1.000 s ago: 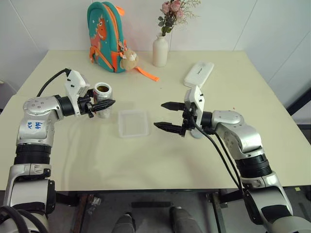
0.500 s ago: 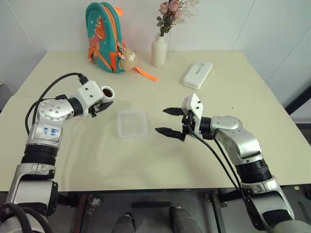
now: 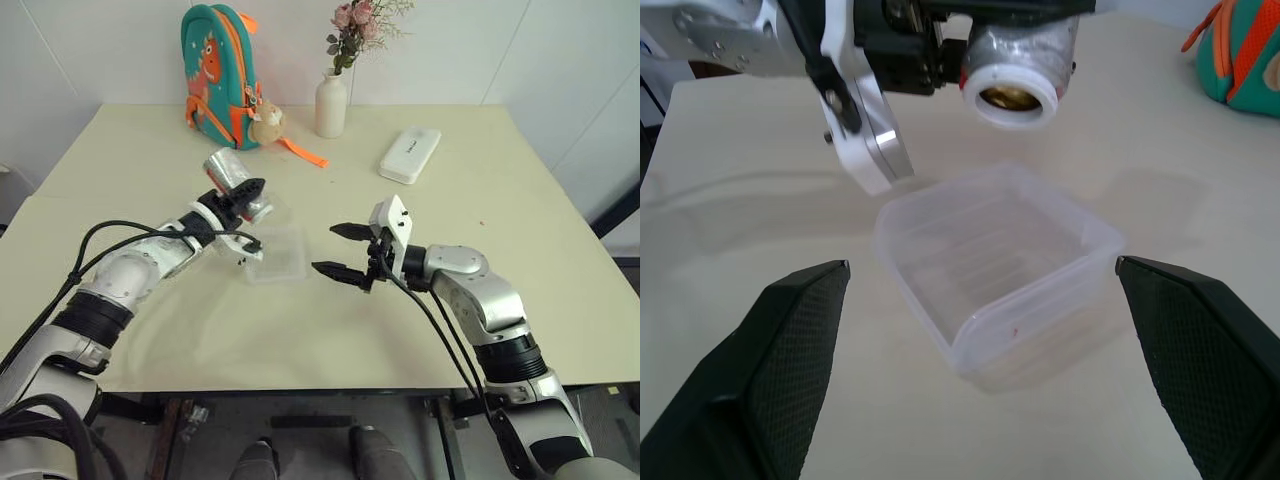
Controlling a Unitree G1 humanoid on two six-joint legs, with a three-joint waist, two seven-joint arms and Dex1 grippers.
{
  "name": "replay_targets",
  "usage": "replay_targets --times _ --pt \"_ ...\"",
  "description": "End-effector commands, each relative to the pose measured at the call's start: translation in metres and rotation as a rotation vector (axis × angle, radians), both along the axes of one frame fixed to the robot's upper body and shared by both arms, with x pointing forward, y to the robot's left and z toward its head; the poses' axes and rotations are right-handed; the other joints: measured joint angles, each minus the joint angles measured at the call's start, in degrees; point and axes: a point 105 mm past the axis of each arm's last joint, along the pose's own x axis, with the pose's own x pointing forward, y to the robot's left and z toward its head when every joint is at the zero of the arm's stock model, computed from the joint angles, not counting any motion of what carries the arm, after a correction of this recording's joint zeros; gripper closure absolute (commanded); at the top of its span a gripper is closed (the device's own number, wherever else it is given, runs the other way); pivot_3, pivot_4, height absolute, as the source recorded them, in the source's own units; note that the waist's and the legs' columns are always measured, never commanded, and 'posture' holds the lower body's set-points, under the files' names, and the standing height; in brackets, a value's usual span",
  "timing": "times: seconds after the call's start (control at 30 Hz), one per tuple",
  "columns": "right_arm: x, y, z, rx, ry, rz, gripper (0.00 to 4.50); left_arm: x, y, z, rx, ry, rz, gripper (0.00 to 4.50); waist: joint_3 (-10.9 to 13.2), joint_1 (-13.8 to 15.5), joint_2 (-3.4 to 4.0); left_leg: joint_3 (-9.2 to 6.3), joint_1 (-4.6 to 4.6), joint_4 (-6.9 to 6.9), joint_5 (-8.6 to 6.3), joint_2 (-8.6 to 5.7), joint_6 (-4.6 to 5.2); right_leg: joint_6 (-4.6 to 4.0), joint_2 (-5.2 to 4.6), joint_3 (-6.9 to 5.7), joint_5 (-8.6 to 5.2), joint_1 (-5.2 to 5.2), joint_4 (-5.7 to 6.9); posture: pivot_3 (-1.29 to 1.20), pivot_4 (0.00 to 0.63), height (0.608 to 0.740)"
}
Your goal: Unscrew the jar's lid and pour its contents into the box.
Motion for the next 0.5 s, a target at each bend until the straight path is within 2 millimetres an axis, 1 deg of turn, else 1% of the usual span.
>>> replay_targets --times 0.03,0.07,0.13,0.17,0.2,0.23,0.27,0.33,0.37,0.47,0.5 --pt "-0.001 -0.001 0.01 0.048 -0.024 -0.005 0.01 0.001 -0.009 0.025 0.026 -0.111 -0.028 2.42 0.0 0.17 0.0 0.0 0.0 -0.01 0.0 0.0 0.0 0.0 0.0 0.0 0.0 0.0 -0.01 0.0 0.15 0.74" --pt "0.0 -0.001 0.01 0.049 -0.025 -0.008 0.01 0.005 -0.007 0.022 0.041 -0.084 0.011 2.42 0.0 0.18 0.0 0.0 -0.01 -0.01 0.0 0.0 0.0 0.0 0.0 0.0 0.0 0.0 -0.01 0.0 0.15 0.74" --pt "0.001 -0.001 0.011 0.057 -0.028 -0.016 0.01 -0.003 -0.012 0.028 0.091 -0.193 -0.042 2.42 0.0 0.05 0.0 0.02 -0.02 -0.03 0.0 0.0 0.0 0.0 0.0 0.0 0.0 0.0 -0.04 0.0 0.15 0.74" --pt "0.001 -0.001 0.012 0.063 -0.028 -0.019 0.01 0.001 -0.007 0.023 0.087 -0.141 -0.007 2.42 0.0 0.06 0.0 0.02 -0.02 -0.05 0.0 0.0 0.0 0.0 0.0 0.01 0.0 -0.02 -0.03 0.0 0.15 0.74" --pt "0.002 -0.001 0.012 0.078 -0.027 -0.024 0.01 -0.002 -0.009 0.022 0.098 -0.139 -0.032 2.42 0.0 0.06 0.0 0.01 -0.02 -0.07 0.0 0.0 0.0 0.0 0.0 0.01 0.0 -0.06 -0.02 0.0 0.15 0.74" --pt "0.003 -0.001 0.012 0.084 -0.025 -0.03 0.01 0.002 -0.005 0.017 0.085 -0.079 -0.003 2.42 0.0 0.06 0.0 0.01 -0.01 -0.11 0.0 0.0 0.0 -0.01 0.0 0.0 -0.01 -0.07 0.01 0.0 0.15 0.74" --pt "0.004 -0.002 0.012 0.086 -0.024 -0.035 0.01 -0.003 -0.01 0.017 0.098 -0.084 -0.037 2.42 0.0 0.09 0.0 0.01 -0.01 -0.12 0.01 0.0 0.0 -0.01 0.0 0.01 -0.01 -0.08 0.01 0.0 0.15 0.74" --pt "0.005 -0.004 0.011 0.086 -0.023 -0.043 0.01 -0.005 -0.009 0.011 0.057 -0.012 -0.028 2.42 0.0 0.12 0.0 0.02 -0.01 -0.12 0.01 0.0 0.0 -0.02 0.0 0.01 -0.01 -0.08 0.01 0.0 0.15 0.74" --pt "0.006 -0.005 0.011 0.089 -0.021 -0.047 0.01 -0.009 -0.011 0.01 0.05 0.001 -0.049 2.42 0.0 0.14 0.0 0.02 -0.01 -0.12 0.01 0.0 -0.01 -0.02 -0.01 0.01 -0.01 -0.07 0.0 0.0 0.15 0.74" --pt "0.005 -0.005 0.01 0.089 -0.019 -0.05 0.01 -0.012 -0.005 0.012 -0.044 0.053 -0.05 2.42 0.0 0.16 0.0 0.02 -0.01 -0.13 0.01 0.0 -0.01 -0.02 -0.01 0.01 -0.01 -0.08 0.01 0.0 0.15 0.74" --pt "0.005 -0.005 0.009 0.088 -0.019 -0.048 0.01 -0.013 -0.002 0.012 -0.039 0.058 -0.048 2.42 0.0 0.16 0.0 0.01 -0.02 -0.12 0.01 0.01 0.0 -0.02 -0.01 0.0 -0.01 -0.08 0.03 0.0 0.15 0.74"
